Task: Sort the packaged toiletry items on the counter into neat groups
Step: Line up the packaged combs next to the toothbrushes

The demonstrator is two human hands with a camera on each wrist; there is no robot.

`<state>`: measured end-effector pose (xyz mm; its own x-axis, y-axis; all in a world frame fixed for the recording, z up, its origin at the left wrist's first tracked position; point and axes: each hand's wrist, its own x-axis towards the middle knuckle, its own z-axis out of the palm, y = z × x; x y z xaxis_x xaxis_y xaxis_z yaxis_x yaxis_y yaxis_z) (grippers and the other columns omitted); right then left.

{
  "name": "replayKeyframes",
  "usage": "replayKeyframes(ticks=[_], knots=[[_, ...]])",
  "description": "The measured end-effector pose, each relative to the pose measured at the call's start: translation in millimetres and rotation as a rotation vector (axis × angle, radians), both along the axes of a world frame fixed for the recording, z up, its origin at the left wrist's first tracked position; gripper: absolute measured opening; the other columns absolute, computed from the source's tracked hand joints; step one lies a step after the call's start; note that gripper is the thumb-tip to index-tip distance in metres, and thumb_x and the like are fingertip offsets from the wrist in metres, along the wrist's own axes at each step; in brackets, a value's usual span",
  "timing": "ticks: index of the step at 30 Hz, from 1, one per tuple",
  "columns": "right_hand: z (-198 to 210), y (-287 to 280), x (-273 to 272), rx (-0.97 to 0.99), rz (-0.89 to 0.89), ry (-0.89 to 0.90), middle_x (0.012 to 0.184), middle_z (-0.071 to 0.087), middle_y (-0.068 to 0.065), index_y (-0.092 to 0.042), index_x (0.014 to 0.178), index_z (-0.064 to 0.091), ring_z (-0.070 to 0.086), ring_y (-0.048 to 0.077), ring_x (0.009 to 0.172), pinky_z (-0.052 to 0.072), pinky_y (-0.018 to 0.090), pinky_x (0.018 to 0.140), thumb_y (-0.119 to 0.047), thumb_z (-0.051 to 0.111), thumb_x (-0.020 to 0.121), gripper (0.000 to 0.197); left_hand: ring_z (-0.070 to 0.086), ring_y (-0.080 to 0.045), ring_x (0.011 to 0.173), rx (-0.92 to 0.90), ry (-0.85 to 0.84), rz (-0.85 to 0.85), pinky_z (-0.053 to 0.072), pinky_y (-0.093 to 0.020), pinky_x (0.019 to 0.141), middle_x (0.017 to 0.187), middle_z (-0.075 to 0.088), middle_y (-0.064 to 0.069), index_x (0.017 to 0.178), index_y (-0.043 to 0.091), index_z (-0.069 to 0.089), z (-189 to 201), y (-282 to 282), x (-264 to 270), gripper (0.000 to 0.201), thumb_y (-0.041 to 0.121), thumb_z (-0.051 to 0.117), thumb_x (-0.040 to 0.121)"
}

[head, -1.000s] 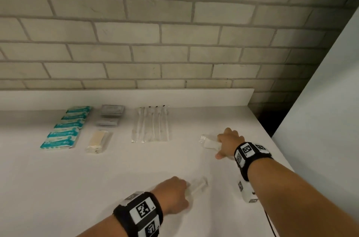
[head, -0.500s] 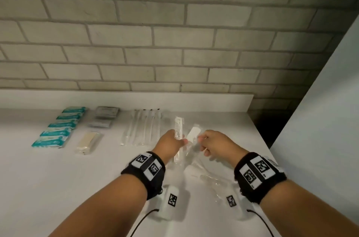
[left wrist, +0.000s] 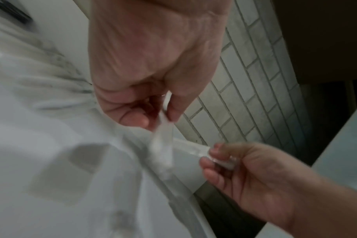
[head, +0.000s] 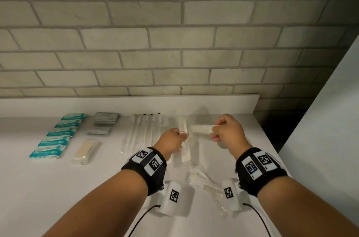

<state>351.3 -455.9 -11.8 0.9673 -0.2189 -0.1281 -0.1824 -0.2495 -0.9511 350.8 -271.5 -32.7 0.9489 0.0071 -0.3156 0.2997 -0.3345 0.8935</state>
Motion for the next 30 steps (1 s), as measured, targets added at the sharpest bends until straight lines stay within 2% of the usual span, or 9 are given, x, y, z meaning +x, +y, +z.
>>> replayKeyframes(ticks=[2,4,6,8,11,14,21,25,30], knots=[[-7.6,-0.6,5.3,-0.031,0.013,0.113,0.082,0.06,0.013,-0.011,0.075,0.048,0.069,0.028,0.064,0.046,0.03,0.049,0.002,0.059,0.082,0.019,0.057,-0.017,0.068,0.086,-0.014,-0.012,0.047,-0.027,0.062,0.087,0.059,-0.004,0.113,0.006,0.056,-0.9,1.4,8.7,0.028,0.024,0.06,0.091],[-17.1,2.1,2.8,-0.267,0.149,0.268,0.086,0.066,0.016,-0.01,0.083,0.054,0.07,0.032,0.075,0.047,0.028,0.051,-0.007,0.063,0.085,0.009,0.064,-0.024,0.096,0.292,-0.016,-0.054,0.052,-0.03,0.083,0.117,0.061,-0.009,0.133,0.01,0.047,-6.2,5.8,15.4,0.051,0.026,0.064,0.088],[-24.3,0.2,0.5,-0.685,0.293,0.276,0.099,0.07,0.012,-0.009,0.096,0.062,0.068,0.029,0.09,0.051,0.031,0.067,-0.013,0.055,0.09,0.011,0.056,-0.022,0.118,0.514,-0.085,-0.159,0.044,-0.027,0.097,0.139,0.049,-0.007,0.143,0.015,0.038,-9.0,11.8,14.8,0.06,0.023,0.063,0.089],[-24.7,-4.3,1.3,-0.935,0.402,0.193,0.115,0.067,0.005,-0.015,0.11,0.065,0.062,0.023,0.103,0.048,0.029,0.081,-0.017,0.05,0.092,0.023,0.049,-0.019,0.127,0.66,-0.159,-0.317,0.039,-0.026,0.102,0.145,0.044,-0.003,0.144,0.019,0.039,-11.5,17.2,9.9,0.06,0.02,0.062,0.089],[-24.7,-8.8,7.7,-1.04,0.65,0.218,0.15,0.041,-0.003,-0.024,0.142,0.045,0.04,0.019,0.136,0.034,0.031,0.109,-0.031,0.056,0.093,0.052,0.038,-0.018,0.136,0.857,-0.13,-0.576,0.033,-0.029,0.11,0.149,0.039,0.0,0.145,0.021,0.04,-16.3,19.5,4.1,0.062,0.022,0.063,0.088],[-29.5,1.6,16.3,-1.174,0.82,0.257,0.16,0.021,-0.006,-0.023,0.151,0.028,0.027,0.02,0.144,0.025,0.035,0.116,-0.035,0.056,0.094,0.064,0.033,-0.021,0.14,0.941,-0.088,-0.644,0.029,-0.031,0.114,0.153,0.033,-0.001,0.149,0.02,0.033,-21.0,17.0,6.4,0.065,0.023,0.062,0.09],[-43.1,37.6,37.7,-1.267,0.82,0.203,0.147,0.046,0.0,-0.022,0.142,0.045,0.048,0.024,0.129,0.042,0.036,0.103,-0.031,0.066,0.087,0.06,0.046,-0.026,0.13,0.972,-0.061,-0.565,0.042,-0.035,0.104,0.143,0.046,-0.008,0.149,0.018,0.031,-21.7,6.3,22.9,0.064,0.027,0.059,0.092],[-45.6,36.5,37.9,-1.233,0.804,0.196,0.152,0.04,-0.003,-0.024,0.146,0.04,0.043,0.023,0.134,0.038,0.035,0.107,-0.031,0.065,0.088,0.063,0.049,-0.026,0.126,1.003,-0.058,-0.577,0.045,-0.036,0.1,0.14,0.049,-0.009,0.148,0.017,0.032,-23.4,5.5,28.5,0.062,0.029,0.057,0.093],[-29.0,27.1,20.1,-0.961,0.67,0.123,0.142,0.05,0.006,-0.02,0.147,0.034,0.051,0.025,0.126,0.043,0.037,0.103,-0.03,0.069,0.085,0.072,0.044,-0.027,0.13,1.042,-0.075,-0.6,0.042,-0.038,0.103,0.143,0.046,-0.009,0.149,0.017,0.029,-26.7,6.6,27.9,0.062,0.031,0.054,0.094]])
